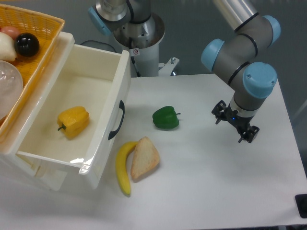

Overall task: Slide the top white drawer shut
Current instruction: 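Move the open gripper toward the open white drawer's front handle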

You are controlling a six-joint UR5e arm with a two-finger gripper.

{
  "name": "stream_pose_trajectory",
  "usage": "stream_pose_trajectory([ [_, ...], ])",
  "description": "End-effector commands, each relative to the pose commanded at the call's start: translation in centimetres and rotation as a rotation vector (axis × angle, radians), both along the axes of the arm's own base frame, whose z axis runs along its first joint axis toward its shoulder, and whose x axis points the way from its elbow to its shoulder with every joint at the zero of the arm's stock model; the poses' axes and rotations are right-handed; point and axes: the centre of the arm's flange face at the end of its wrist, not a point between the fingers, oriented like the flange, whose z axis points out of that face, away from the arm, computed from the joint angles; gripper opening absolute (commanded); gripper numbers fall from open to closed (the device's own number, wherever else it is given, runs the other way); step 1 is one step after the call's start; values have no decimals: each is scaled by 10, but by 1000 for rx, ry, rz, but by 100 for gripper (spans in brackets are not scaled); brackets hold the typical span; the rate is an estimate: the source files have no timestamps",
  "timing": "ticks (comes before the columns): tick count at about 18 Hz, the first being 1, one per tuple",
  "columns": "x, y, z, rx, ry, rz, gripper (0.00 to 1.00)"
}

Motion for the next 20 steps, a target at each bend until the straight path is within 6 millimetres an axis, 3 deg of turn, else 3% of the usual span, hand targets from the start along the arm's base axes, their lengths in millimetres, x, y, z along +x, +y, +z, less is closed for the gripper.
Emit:
stream_pose_trajectory([
  [2, 2, 1, 13, 26, 14, 22, 100],
  [4, 1, -4, 29, 96, -14, 202, 100],
  [6, 9, 11, 28, 185, -96, 355, 100],
  [9, 33, 41, 29, 180, -92, 309, 100],
  [15, 57, 51, 40, 163, -89, 369, 100],
  [20, 80, 70, 49, 158, -91, 340, 77],
])
